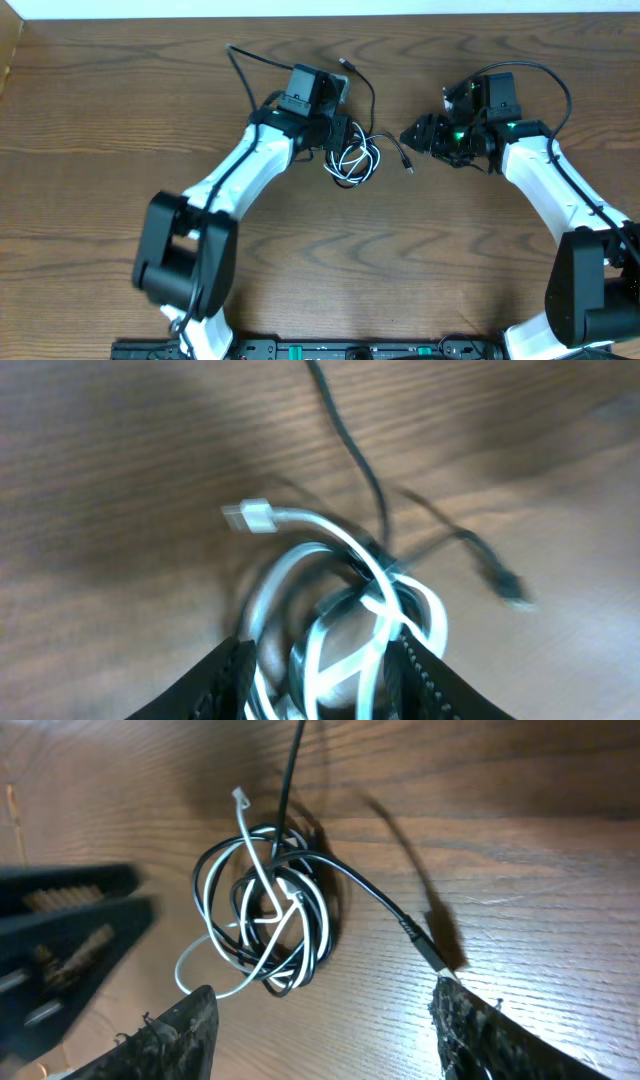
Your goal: Untangle cables
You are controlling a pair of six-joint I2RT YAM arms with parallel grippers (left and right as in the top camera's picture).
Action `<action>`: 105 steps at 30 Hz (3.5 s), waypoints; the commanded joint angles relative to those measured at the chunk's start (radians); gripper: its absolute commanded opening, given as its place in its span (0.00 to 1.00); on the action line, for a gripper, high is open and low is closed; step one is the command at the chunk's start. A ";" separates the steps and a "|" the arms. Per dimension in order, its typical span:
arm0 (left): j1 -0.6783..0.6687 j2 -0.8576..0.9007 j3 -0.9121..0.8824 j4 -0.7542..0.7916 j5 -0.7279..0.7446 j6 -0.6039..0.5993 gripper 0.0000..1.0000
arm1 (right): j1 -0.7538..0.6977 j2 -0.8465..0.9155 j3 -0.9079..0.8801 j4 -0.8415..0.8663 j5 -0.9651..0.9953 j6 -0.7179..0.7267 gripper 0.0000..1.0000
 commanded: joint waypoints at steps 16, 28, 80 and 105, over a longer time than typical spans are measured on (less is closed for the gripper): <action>0.001 0.187 0.009 -0.039 -0.225 0.075 0.47 | 0.003 -0.012 0.001 -0.017 0.024 -0.045 0.70; -0.056 0.064 0.010 -0.107 -0.164 -0.013 0.07 | 0.010 -0.012 0.001 -0.003 0.016 -0.045 0.67; -0.050 -0.775 0.009 -0.131 -0.079 -0.338 0.07 | 0.230 0.140 -0.011 0.094 0.305 0.211 0.51; -0.050 -0.069 0.009 -0.332 -0.109 -0.481 0.41 | 0.076 0.137 0.001 0.158 0.084 0.157 0.60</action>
